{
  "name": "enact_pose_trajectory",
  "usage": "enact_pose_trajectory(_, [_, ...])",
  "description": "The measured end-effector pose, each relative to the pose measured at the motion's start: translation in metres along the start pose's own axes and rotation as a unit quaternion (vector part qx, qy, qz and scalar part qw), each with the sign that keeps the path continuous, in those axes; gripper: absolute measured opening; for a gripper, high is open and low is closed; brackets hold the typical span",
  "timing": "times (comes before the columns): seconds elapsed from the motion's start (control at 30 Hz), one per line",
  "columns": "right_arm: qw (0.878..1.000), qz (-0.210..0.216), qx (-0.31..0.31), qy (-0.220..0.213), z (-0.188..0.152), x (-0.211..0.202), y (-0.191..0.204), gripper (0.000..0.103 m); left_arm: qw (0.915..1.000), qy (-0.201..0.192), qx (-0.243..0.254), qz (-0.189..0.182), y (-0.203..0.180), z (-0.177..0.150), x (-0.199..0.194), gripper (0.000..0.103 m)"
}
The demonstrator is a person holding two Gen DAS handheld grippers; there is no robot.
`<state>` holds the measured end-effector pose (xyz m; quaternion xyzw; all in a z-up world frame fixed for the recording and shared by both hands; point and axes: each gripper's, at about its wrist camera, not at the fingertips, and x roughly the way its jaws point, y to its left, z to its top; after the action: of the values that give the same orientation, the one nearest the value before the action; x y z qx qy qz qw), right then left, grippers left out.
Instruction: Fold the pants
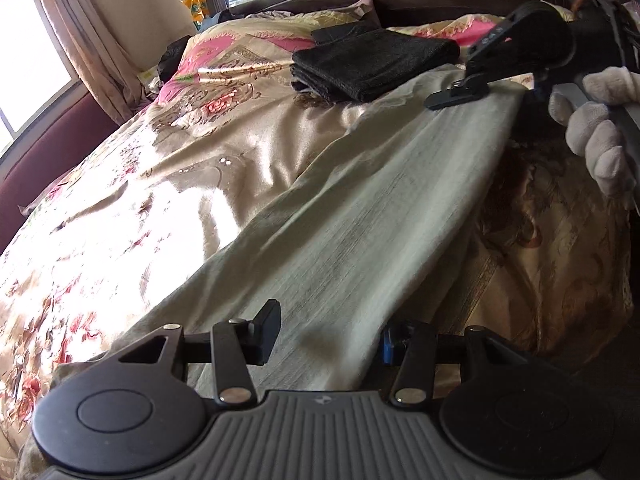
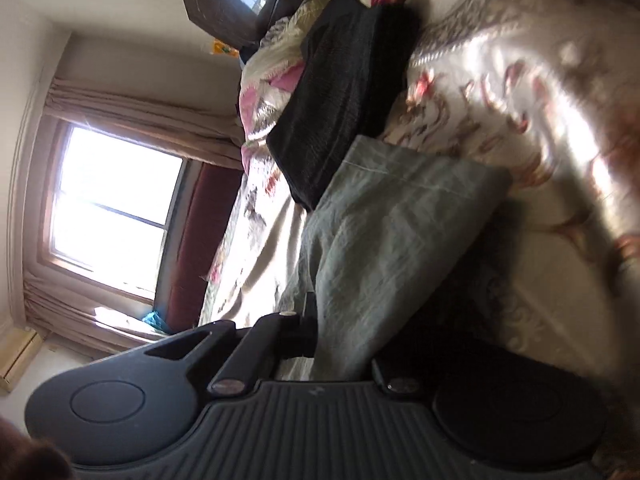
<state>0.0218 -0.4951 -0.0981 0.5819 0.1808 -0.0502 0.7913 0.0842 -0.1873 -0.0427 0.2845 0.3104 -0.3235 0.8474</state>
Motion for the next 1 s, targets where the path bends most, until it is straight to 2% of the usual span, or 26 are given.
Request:
enact_pose_trajectory(0.1, [0.999, -0.028, -0.009, -0.035, 0.014, -0.017, -0.012, 0.003, 0.9993, -0.03, -0.009, -0.019, -0.008, 0.008, -0.006, 0.062])
enact_pose_trajectory(0.17, [0.999, -0.046, 0.006, -0.025, 0.023, -0.014, -0.024, 0.003, 0.999, -0.022, -0.014, -0.035, -0.014, 0.008, 0.002, 0.063])
enact_pose_trajectory(0.27, [0.998, -0.043, -0.036, -0.021, 0.023, -0.012, -0.01, 0.005, 0.9993, -0.017, -0.002, -0.035, -0.02, 0.001, 0.006, 0.063])
enact_pose_trajectory(0.3, [0.998, -0.043, -0.039, -0.016, 0.023, -0.011, -0.008, 0.008, 0.9992, -0.019, -0.001, -0.035, -0.018, 0.0, 0.004, 0.063])
enact_pose_trajectory(0.37, [0.998, -0.06, -0.035, -0.014, 0.024, -0.007, -0.008, 0.008, 0.9992, -0.025, 0.002, -0.031, -0.014, -0.003, -0.002, 0.063])
enact_pose_trajectory(0.43, [0.998, -0.05, -0.018, -0.021, 0.027, -0.007, -0.014, 0.01, 0.9993, -0.029, 0.001, -0.023, -0.01, -0.008, -0.007, 0.064])
enact_pose_trajectory(0.5, [0.999, -0.027, 0.032, -0.034, 0.033, -0.012, -0.024, 0.014, 0.9994, -0.018, -0.012, -0.028, -0.004, -0.015, -0.003, 0.066])
enact_pose_trajectory(0.53, [0.998, -0.018, 0.037, -0.047, 0.035, -0.018, -0.022, 0.014, 0.9993, -0.014, -0.017, -0.029, -0.003, -0.018, -0.001, 0.066])
enact_pose_trajectory(0.6, [0.998, 0.0, 0.016, -0.062, 0.039, -0.028, -0.008, 0.013, 0.9991, -0.014, -0.024, -0.031, -0.003, -0.021, 0.0, 0.066])
enact_pose_trajectory(0.67, [0.996, 0.043, -0.013, -0.079, 0.037, -0.038, 0.011, 0.012, 0.9989, -0.02, -0.028, -0.033, -0.002, -0.02, -0.001, 0.066])
enact_pose_trajectory(0.7, [0.994, 0.05, -0.034, -0.086, 0.035, -0.038, 0.019, 0.012, 0.9986, -0.024, -0.03, -0.035, -0.002, -0.019, -0.002, 0.066])
enact_pose_trajectory(0.73, [0.993, 0.026, -0.06, -0.097, 0.035, -0.033, 0.026, 0.012, 0.9985, -0.025, -0.031, -0.037, -0.002, -0.018, -0.001, 0.066])
enact_pose_trajectory(0.77, [0.993, -0.011, -0.074, -0.096, 0.036, -0.024, 0.028, 0.017, 0.9986, -0.024, -0.03, -0.037, -0.003, -0.017, 0.001, 0.066])
enact_pose_trajectory(0.8, [0.993, -0.045, -0.076, -0.084, 0.04, -0.012, 0.025, 0.034, 0.9987, -0.024, -0.028, -0.035, -0.004, -0.017, 0.002, 0.066])
enact_pose_trajectory(0.83, [0.993, -0.079, -0.065, -0.065, 0.044, 0.004, 0.018, 0.046, 0.9989, -0.025, -0.024, -0.033, -0.004, -0.017, 0.001, 0.066])
enact_pose_trajectory(0.87, [0.993, -0.098, -0.055, -0.049, 0.047, 0.014, 0.011, 0.05, 0.9989, -0.024, -0.023, -0.032, -0.004, -0.018, 0.001, 0.066])
enact_pose_trajectory(0.93, [0.992, -0.103, -0.062, -0.039, 0.049, 0.023, 0.008, 0.046, 0.9989, -0.021, -0.027, -0.032, -0.003, -0.019, 0.0, 0.066])
enact_pose_trajectory(0.97, [0.992, -0.102, -0.068, -0.037, 0.052, 0.025, 0.011, 0.037, 0.9989, -0.018, -0.028, -0.032, -0.003, -0.018, 0.001, 0.066])
enact_pose_trajectory(1.0, [0.992, -0.098, -0.072, -0.035, 0.057, 0.025, 0.015, 0.008, 0.9989, -0.016, -0.029, -0.032, -0.002, -0.017, 0.001, 0.066])
